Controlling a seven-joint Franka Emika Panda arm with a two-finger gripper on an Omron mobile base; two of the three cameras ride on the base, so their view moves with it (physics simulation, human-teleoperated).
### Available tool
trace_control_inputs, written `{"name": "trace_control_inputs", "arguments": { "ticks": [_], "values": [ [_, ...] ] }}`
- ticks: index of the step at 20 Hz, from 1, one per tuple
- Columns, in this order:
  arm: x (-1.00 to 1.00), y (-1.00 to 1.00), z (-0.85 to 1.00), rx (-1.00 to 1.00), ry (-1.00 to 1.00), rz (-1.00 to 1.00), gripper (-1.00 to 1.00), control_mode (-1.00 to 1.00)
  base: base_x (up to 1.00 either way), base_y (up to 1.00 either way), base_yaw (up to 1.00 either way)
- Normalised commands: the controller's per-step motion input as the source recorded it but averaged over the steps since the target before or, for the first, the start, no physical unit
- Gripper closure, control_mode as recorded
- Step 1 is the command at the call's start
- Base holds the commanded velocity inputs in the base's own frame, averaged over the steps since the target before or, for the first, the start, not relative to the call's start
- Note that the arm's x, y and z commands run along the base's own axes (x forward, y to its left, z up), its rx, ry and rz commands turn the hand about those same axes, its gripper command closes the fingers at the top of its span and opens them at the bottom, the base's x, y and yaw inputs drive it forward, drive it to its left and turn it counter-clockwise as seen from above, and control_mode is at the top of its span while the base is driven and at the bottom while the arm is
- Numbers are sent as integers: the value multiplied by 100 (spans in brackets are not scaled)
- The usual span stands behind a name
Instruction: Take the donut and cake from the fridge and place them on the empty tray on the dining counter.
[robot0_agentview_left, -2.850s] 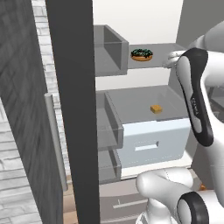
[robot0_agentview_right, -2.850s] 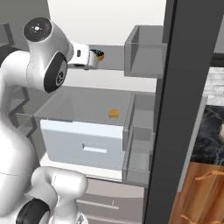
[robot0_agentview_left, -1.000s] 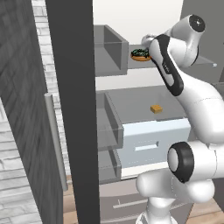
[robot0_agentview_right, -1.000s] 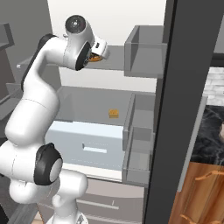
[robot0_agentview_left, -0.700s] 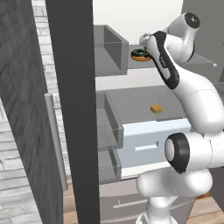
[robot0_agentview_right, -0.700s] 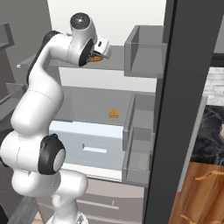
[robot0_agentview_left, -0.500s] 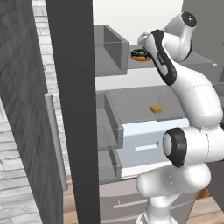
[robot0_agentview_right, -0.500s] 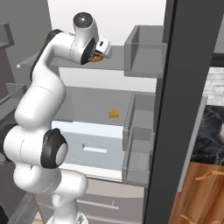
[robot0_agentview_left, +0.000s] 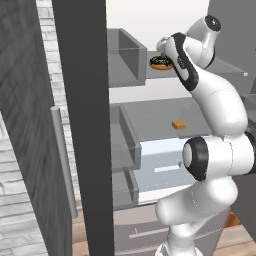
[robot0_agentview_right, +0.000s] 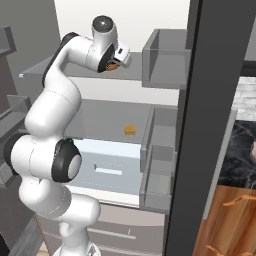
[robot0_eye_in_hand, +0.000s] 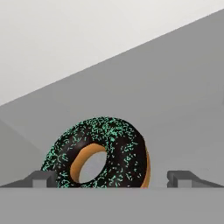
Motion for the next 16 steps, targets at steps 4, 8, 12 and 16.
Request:
{"name": "trace_control_inputs", "arguments": {
  "ticks": [4, 8, 12, 16],
  "values": [
    [13, -3, -13, 5, 5, 0, -100, -100, 0, 0, 0],
    [10, 0, -15, 5, 5, 0, -100, -100, 0, 0, 0],
    [22, 0, -10, 4, 3, 0, -100, -100, 0, 0, 0],
    [12, 0, -16, 3, 6, 0, -100, -100, 0, 0, 0]
  ]
}}
